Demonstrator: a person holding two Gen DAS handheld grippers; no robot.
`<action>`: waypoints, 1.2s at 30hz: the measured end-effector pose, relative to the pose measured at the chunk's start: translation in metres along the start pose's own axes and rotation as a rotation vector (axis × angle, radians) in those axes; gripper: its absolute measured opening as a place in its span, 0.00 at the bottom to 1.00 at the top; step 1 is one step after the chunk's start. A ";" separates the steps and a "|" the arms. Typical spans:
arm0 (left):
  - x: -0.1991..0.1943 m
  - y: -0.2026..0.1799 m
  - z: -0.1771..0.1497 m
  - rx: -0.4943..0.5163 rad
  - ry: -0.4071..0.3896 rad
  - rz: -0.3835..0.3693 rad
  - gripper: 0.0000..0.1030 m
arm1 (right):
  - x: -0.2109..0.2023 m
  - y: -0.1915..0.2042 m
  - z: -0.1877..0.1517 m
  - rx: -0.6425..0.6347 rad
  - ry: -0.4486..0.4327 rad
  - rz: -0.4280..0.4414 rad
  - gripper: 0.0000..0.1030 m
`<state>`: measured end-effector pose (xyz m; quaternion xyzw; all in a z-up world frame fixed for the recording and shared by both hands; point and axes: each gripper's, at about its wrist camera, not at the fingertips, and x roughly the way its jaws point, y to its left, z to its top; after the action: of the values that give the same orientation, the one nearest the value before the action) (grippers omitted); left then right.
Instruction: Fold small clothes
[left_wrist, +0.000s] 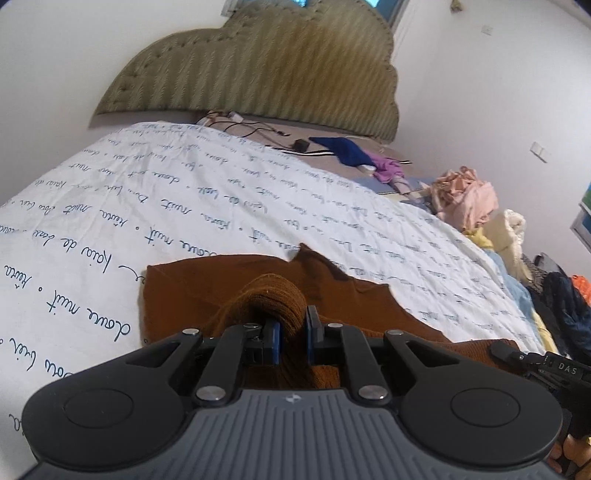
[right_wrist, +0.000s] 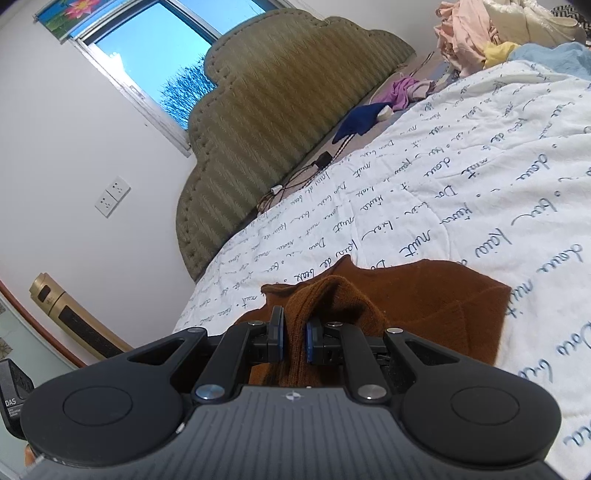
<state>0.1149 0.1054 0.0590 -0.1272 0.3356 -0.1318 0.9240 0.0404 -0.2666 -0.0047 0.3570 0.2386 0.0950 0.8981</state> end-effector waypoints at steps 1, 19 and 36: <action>0.005 0.001 0.001 -0.004 0.001 0.013 0.12 | 0.006 0.000 0.002 0.004 0.004 -0.006 0.16; 0.087 0.022 -0.004 -0.068 0.125 0.123 0.15 | 0.095 -0.036 0.003 0.128 0.128 -0.114 0.25; 0.065 0.076 0.016 -0.361 0.075 -0.016 0.62 | 0.096 -0.053 0.015 0.284 0.136 -0.022 0.63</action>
<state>0.1858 0.1569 0.0086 -0.2886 0.3869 -0.0814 0.8720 0.1314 -0.2809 -0.0665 0.4705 0.3140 0.0745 0.8213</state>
